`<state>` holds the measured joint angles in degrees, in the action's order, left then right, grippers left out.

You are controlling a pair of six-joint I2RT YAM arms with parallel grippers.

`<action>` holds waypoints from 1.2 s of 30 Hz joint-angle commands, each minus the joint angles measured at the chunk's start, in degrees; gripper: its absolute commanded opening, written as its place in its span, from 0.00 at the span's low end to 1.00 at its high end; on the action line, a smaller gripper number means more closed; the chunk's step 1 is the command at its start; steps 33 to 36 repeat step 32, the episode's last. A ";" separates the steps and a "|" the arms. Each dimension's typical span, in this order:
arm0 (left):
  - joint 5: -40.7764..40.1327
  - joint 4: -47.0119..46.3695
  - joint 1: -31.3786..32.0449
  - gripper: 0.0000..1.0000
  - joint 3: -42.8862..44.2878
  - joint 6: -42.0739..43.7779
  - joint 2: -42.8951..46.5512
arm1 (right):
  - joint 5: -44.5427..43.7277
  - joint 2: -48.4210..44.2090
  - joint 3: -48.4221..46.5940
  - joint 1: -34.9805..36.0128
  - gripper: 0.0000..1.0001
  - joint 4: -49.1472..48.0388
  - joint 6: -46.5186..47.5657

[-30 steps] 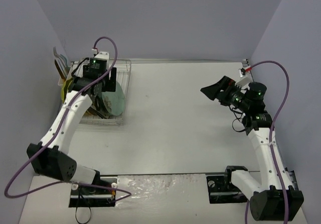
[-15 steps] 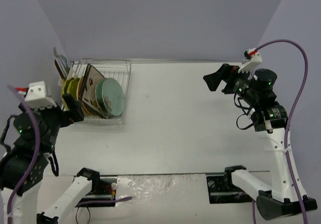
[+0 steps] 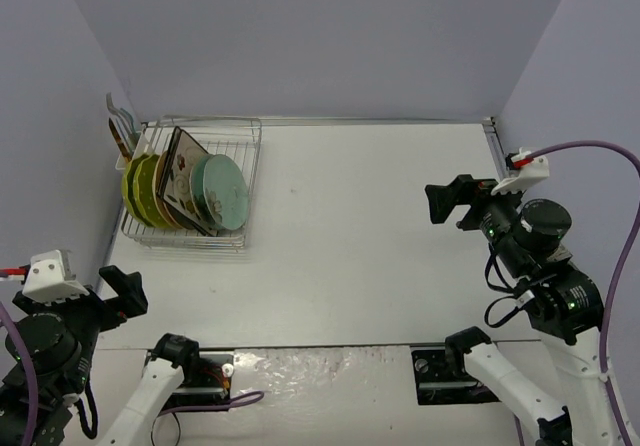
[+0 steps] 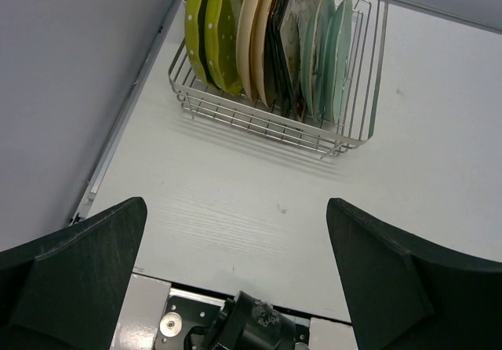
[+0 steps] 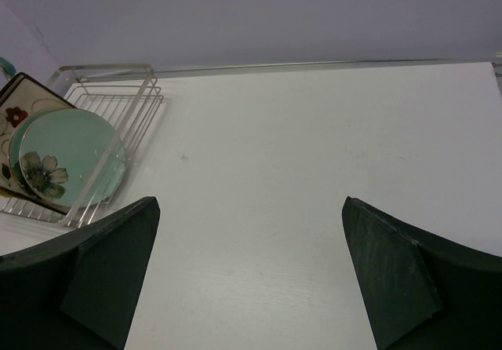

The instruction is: Load the plates into the dish rack

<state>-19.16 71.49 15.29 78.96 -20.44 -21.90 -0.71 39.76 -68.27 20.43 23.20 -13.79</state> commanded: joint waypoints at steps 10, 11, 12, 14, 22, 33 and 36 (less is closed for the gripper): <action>1.91 2.61 0.00 0.97 -4.15 -1.93 1.07 | -10.90 -7.29 5.98 3.68 0.99 -2.46 2.59; 1.88 2.48 0.00 0.97 -4.60 -2.23 1.30 | -11.27 -7.14 6.05 3.94 0.99 -2.46 2.64; 2.01 2.33 0.00 0.97 -5.05 -2.24 1.59 | -11.42 -7.06 6.04 4.09 0.99 -2.46 2.72; 2.02 2.16 0.00 0.97 -5.48 -2.41 1.77 | -11.68 -7.06 6.05 4.09 0.99 -2.55 2.89; 3.46 0.09 0.00 0.97 -7.03 -1.62 1.42 | -12.56 -8.92 7.29 4.26 0.99 -2.72 3.77; 4.48 -1.27 0.00 0.97 -8.91 -0.96 1.19 | -12.86 -9.03 7.16 4.26 0.98 -3.04 4.44; 4.48 -1.27 0.00 0.97 -8.91 -0.96 1.19 | -12.86 -9.03 7.16 4.26 0.98 -3.04 4.44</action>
